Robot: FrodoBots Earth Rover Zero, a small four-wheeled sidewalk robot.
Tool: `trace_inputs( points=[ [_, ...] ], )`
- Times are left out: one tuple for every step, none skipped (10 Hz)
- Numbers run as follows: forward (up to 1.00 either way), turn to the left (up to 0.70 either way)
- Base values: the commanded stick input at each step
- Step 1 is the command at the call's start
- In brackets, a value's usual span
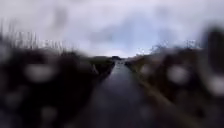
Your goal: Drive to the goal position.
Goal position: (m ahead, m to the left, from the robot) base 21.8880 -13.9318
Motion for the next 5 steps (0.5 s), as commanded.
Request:
trace_inputs(
  points=[
    [0.70,-0.26],
    [0.70,-0.09],
    [0.70,0.00],
    [0.70,0.00],
    [0.70,0.00]
  ],
)
